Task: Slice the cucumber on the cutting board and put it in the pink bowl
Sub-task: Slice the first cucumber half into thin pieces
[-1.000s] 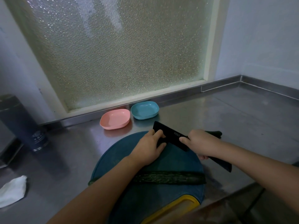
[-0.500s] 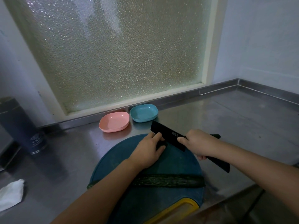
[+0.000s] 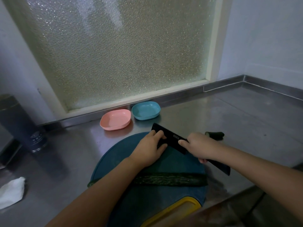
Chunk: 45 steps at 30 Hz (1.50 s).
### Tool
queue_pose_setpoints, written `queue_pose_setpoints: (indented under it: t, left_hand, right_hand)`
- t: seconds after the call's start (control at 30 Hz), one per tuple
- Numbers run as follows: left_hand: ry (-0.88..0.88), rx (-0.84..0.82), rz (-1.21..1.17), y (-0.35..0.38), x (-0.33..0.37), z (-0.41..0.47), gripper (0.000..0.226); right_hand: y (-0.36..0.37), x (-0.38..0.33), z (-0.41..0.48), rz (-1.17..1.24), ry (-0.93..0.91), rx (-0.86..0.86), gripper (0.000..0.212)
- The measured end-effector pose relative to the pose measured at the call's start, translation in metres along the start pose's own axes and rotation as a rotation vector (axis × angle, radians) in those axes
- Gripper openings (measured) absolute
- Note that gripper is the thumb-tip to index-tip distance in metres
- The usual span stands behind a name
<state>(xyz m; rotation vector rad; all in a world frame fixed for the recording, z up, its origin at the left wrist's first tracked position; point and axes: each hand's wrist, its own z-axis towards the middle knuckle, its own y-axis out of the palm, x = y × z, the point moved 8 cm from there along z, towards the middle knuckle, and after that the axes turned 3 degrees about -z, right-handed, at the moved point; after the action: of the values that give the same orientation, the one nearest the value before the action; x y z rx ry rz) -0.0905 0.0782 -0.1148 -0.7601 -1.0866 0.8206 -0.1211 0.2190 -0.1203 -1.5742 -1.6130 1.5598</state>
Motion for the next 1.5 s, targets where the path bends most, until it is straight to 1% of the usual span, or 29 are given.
queue_pose_setpoints:
  t: [0.13, 0.3, 0.47, 0.87, 1.0, 1.1, 1.5]
  left_hand:
    - [-0.001, -0.001, 0.005, -0.001, 0.001, 0.000, 0.023]
    - [-0.002, -0.005, 0.013, -0.001, 0.002, -0.001, 0.023]
    - [-0.002, -0.014, 0.015, -0.002, 0.003, 0.000, 0.024]
    - [0.008, -0.005, 0.000, 0.000, -0.001, 0.000, 0.022]
    - [-0.004, -0.005, 0.001, 0.001, -0.002, 0.000, 0.020]
    - [-0.016, -0.007, -0.001, 0.001, -0.003, 0.000, 0.020]
    - [-0.013, -0.005, 0.010, -0.001, 0.000, 0.000, 0.023]
  right_hand:
    - [-0.002, 0.008, -0.006, 0.008, -0.011, 0.009, 0.048]
    - [-0.007, 0.006, -0.011, 0.039, 0.001, 0.016, 0.044]
    - [-0.020, 0.001, -0.013, 0.046, -0.007, 0.042, 0.046]
    - [-0.018, 0.000, -0.009, 0.036, 0.024, -0.001, 0.044]
    - [-0.004, -0.007, -0.002, 0.008, 0.021, -0.021, 0.044]
    - [0.005, -0.008, 0.002, -0.019, 0.012, 0.007, 0.046]
    - [-0.007, 0.006, -0.015, 0.055, 0.004, 0.035, 0.047]
